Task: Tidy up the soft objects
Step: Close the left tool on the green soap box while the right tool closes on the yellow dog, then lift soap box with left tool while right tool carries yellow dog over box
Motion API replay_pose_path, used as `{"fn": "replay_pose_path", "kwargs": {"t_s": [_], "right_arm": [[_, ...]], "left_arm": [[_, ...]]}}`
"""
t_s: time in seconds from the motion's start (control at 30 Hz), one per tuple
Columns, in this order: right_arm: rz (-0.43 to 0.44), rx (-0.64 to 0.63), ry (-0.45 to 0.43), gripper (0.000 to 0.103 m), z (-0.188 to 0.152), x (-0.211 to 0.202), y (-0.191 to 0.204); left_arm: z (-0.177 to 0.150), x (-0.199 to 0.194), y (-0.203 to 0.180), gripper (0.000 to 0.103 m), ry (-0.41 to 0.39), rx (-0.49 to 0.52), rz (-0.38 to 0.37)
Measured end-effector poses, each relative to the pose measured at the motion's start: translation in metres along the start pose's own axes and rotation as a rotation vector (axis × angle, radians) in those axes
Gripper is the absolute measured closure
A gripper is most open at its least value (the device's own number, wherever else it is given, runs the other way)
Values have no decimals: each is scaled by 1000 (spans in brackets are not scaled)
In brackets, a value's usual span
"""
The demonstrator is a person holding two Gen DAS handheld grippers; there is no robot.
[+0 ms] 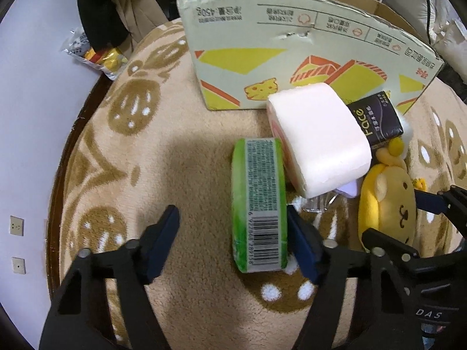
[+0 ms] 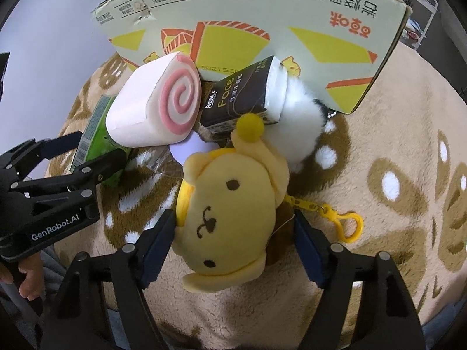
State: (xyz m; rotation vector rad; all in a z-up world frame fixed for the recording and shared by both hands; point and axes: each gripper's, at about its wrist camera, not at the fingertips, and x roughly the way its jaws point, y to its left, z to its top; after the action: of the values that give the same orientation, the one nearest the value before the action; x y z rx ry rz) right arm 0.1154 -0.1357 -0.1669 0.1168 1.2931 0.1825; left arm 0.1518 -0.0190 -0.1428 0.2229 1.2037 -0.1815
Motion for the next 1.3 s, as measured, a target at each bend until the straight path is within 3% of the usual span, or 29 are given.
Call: {"fn": "replay_pose_path", "kwargs": {"t_s": [0.07,0.17,0.43,0.67,1.0,1.3], "right_arm": [[1,1,1,21,1,1,0],[4,3,-2,21,0,0,-3],[35,67,-14,26,-4,-13,-20],[11,96,-45,27,-10,-25,-30],[-44,115,-147,28,-17,-56,-40],[-36,140,-289,30,-14,-91,-52]], "left_arm": [[0,2,-1,61,11,5,-33],[-1,1,-4,73,3,13,-57],[-5,-4,-11,74,-10,29,-49],[-14,-21,-11,75,-47,5,-50],[-23,-49,-6,75,-125,-26,-38],[-28,-86,-5,75,-261,-31,-11]]}}
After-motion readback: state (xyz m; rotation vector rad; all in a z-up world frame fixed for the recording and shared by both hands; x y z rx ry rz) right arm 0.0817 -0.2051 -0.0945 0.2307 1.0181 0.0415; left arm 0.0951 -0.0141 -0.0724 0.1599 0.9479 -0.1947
